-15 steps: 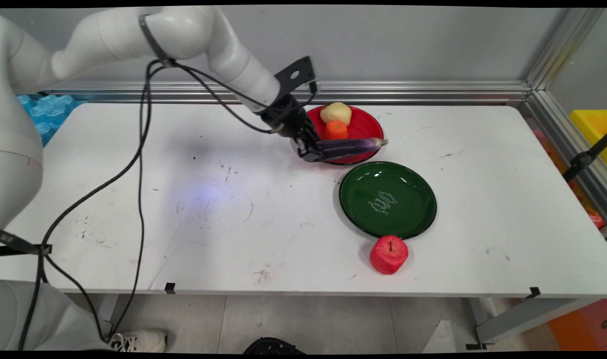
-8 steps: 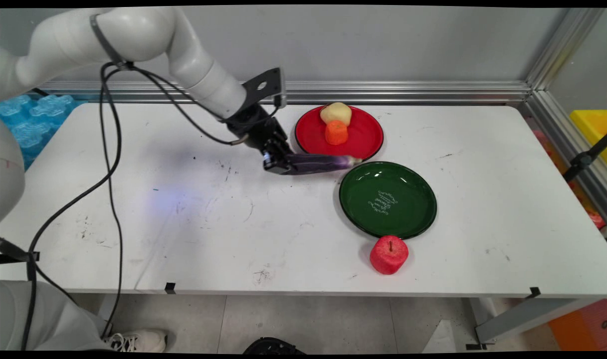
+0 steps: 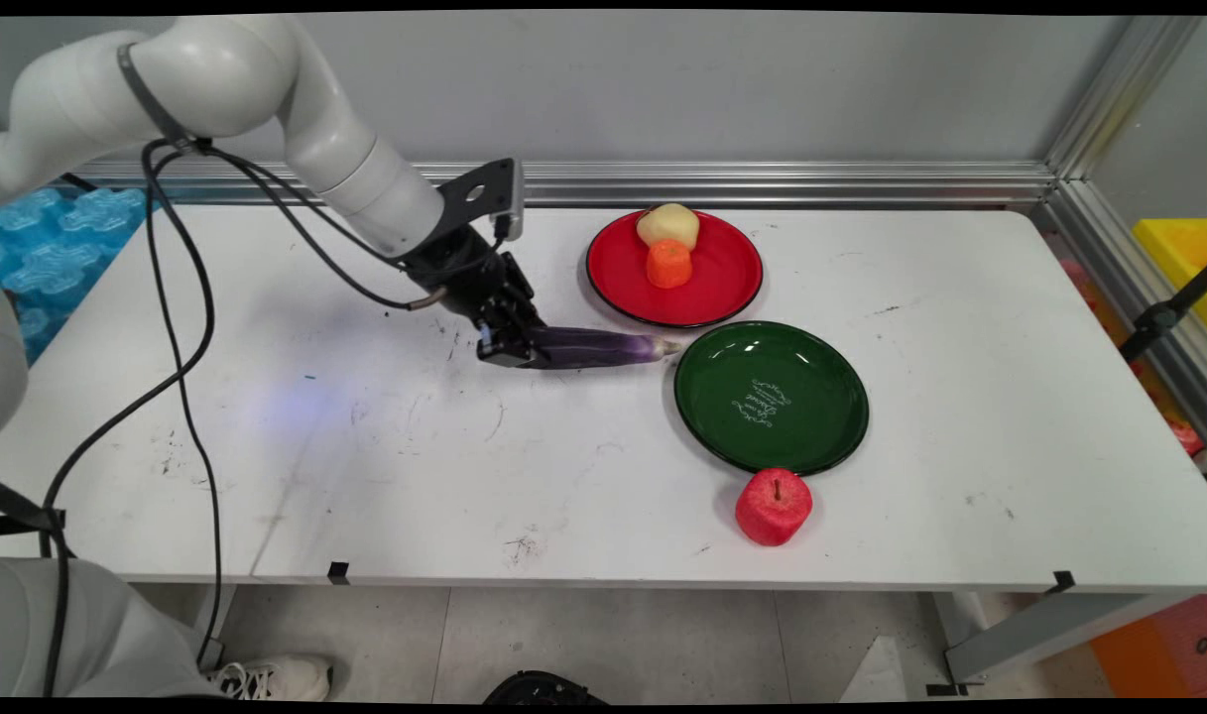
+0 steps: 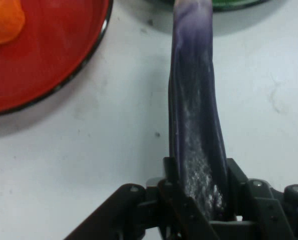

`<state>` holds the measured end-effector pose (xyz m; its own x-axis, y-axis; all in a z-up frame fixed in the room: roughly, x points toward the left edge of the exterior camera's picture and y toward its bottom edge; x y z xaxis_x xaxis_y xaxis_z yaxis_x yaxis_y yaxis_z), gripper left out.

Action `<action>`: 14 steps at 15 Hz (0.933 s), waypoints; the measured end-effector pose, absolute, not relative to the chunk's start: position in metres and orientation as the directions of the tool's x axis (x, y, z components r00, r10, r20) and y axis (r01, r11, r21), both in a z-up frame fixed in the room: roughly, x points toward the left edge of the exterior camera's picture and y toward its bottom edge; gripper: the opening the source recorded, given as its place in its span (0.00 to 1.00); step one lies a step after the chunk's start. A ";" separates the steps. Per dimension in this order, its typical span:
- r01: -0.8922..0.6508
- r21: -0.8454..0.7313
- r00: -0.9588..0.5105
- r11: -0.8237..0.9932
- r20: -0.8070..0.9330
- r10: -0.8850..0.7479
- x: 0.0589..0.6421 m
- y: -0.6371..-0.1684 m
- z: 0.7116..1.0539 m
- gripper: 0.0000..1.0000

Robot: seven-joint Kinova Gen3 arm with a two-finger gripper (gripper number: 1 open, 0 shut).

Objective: Place the picked object on the table

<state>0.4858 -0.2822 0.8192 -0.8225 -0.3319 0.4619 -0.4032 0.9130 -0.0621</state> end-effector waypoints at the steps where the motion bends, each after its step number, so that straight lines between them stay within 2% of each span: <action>1: -0.400 -0.062 -0.825 0.914 0.459 -0.330 0.488 -0.280 0.818 0.00; 14: -0.375 -0.052 -0.839 0.925 0.442 -0.316 0.504 -0.258 0.811 0.00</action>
